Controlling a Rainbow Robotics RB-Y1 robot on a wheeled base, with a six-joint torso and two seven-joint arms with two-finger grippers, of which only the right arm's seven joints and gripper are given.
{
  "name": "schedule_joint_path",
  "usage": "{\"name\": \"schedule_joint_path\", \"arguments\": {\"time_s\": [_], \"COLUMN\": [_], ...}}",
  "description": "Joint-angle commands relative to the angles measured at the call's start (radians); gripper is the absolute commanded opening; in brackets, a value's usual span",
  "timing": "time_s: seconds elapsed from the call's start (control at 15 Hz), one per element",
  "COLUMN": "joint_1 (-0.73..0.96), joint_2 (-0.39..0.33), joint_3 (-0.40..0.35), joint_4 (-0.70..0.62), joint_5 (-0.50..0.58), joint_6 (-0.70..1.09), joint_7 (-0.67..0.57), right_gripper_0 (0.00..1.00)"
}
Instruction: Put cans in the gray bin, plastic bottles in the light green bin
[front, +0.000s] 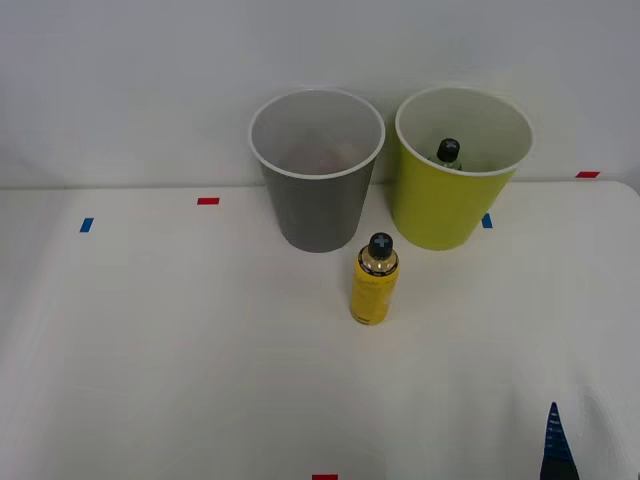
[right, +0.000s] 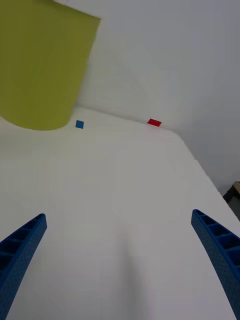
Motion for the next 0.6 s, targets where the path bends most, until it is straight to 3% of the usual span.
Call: {"name": "schedule_joint_path", "arguments": {"time_s": [0.07,0.4,0.6], "joint_1": [0.020,0.074,0.072], "joint_2": [0.021,0.018,0.019], "joint_3": [-0.041,-0.055,-0.046], "joint_4": [0.159,0.218,0.218], "joint_5": [0.210,0.266,0.289], "joint_6": [-0.227,-0.366,-0.386], "joint_7": [-0.389,-0.573,-0.555], "right_gripper_0": [1.00,1.00,1.00]}}
